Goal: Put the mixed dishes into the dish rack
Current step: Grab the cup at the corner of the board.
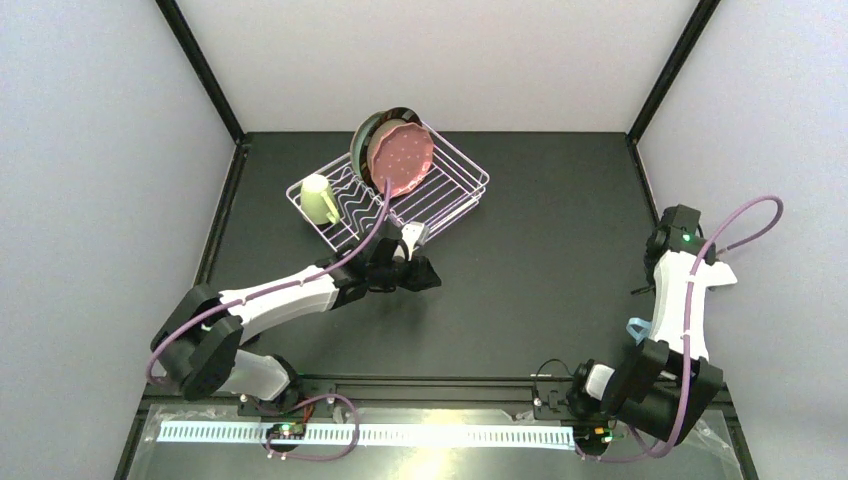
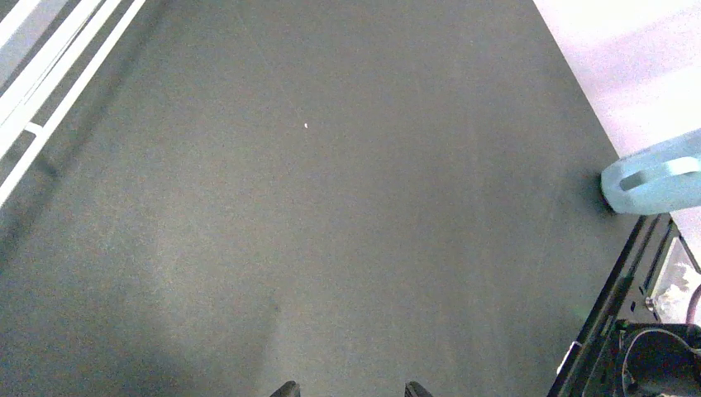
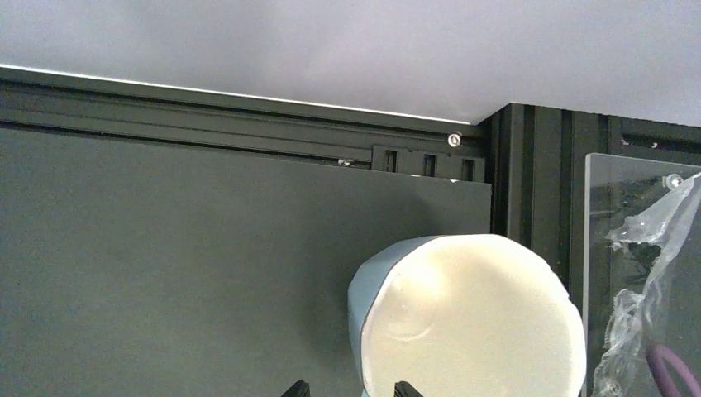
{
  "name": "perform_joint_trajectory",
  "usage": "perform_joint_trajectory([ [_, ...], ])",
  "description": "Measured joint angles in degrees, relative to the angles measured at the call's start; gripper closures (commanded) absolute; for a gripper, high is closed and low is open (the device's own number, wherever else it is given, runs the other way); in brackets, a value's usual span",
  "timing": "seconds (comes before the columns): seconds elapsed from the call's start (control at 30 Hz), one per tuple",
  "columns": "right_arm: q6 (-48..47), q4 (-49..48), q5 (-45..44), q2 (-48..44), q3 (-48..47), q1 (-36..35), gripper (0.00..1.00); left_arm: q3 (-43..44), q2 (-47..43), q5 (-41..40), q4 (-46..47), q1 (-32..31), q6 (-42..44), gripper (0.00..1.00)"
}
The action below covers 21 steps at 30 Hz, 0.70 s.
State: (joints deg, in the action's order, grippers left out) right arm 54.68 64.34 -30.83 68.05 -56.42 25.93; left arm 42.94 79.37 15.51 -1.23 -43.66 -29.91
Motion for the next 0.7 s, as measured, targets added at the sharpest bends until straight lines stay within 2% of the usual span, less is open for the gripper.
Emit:
perform_joint_trajectory([
  [0.7, -0.2, -7.2, 2.6, 3.4, 6.4, 2.8, 0.41, -0.1, -0.3, 0.0, -1.0, -0.1, 0.9, 0.29],
])
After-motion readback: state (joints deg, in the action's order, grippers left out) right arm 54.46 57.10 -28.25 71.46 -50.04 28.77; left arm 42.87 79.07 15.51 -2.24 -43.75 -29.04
